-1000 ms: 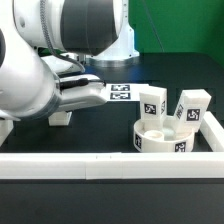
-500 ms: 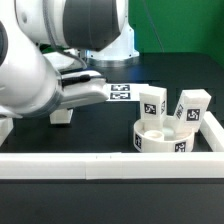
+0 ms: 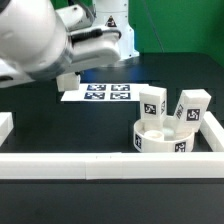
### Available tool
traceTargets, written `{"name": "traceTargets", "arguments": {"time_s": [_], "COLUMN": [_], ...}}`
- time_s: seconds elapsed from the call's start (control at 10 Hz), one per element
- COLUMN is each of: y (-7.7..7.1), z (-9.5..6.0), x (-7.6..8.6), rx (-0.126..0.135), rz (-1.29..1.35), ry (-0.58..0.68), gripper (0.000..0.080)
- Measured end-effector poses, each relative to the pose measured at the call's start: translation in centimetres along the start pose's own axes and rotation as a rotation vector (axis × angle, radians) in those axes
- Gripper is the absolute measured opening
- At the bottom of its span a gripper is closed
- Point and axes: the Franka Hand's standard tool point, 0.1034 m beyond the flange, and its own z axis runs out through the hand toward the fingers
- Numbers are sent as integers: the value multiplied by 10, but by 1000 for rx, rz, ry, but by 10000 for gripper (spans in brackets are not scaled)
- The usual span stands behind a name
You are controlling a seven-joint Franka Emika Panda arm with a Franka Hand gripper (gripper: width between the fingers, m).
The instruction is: Assemble stool
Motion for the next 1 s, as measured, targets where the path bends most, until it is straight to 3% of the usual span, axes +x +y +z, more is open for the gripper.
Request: {"name": "traceTargets", "arguments": {"time_s": [0.3, 0.4, 0.5, 0.6, 0.7, 1.0], "y": [1, -2, -10, -17, -23, -19], "z": [2, 4, 10, 8, 0, -3], "x": [3, 5, 8, 7, 5, 15], "rx": [-1, 11, 51, 72, 74, 61], "rz": [1, 23, 56, 68, 66, 62], "ry": [2, 0, -16, -18, 7, 73], "gripper": [334, 334, 334, 334, 335, 335]}}
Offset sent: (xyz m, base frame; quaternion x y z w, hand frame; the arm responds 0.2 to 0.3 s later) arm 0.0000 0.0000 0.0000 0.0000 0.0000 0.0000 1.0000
